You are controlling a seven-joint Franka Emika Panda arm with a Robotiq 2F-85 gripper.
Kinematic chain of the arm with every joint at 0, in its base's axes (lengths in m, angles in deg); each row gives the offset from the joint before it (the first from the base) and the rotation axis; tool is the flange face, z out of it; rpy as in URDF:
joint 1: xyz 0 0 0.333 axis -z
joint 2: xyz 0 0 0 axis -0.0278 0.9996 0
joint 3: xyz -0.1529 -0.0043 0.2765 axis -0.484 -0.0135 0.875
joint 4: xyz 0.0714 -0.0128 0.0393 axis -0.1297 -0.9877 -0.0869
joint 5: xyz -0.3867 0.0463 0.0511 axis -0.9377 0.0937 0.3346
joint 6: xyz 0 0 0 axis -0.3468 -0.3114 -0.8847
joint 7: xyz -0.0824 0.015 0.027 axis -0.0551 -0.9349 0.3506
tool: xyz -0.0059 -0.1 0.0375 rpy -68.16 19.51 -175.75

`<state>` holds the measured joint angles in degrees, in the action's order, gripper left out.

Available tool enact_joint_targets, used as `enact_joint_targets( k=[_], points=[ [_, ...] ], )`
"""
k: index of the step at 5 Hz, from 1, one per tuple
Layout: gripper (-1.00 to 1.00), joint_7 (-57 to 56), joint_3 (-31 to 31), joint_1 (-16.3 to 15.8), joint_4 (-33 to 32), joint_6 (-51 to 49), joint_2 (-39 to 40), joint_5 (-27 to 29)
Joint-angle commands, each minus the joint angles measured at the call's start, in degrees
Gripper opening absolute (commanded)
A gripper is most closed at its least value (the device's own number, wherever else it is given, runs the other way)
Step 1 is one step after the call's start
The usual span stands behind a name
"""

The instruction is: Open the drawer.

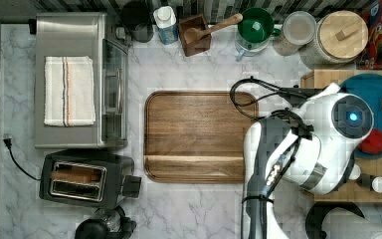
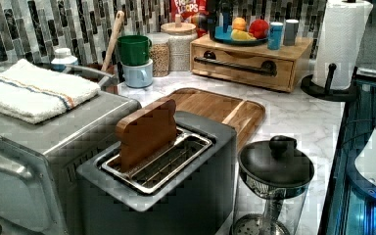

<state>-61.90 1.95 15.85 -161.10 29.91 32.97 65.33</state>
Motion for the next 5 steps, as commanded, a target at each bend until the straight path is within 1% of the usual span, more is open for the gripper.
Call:
enact_joint_targets(
  k=[1, 3, 4, 5],
  points=[
    [1.0, -12.4, -0.5, 3.6, -4.0, 10.6, 1.9, 2.3],
    [1.0, -11.9, -1.8, 3.1, -8.8, 17.1, 2.1, 3.1],
    [1.0, -13.2, -1.6, 3.6, -11.9, 21.8, 2.1, 5.6],
    [1.0, -11.5, -0.9, 4.2, -14.8, 24.8, 1.1, 6.3]
  ],
)
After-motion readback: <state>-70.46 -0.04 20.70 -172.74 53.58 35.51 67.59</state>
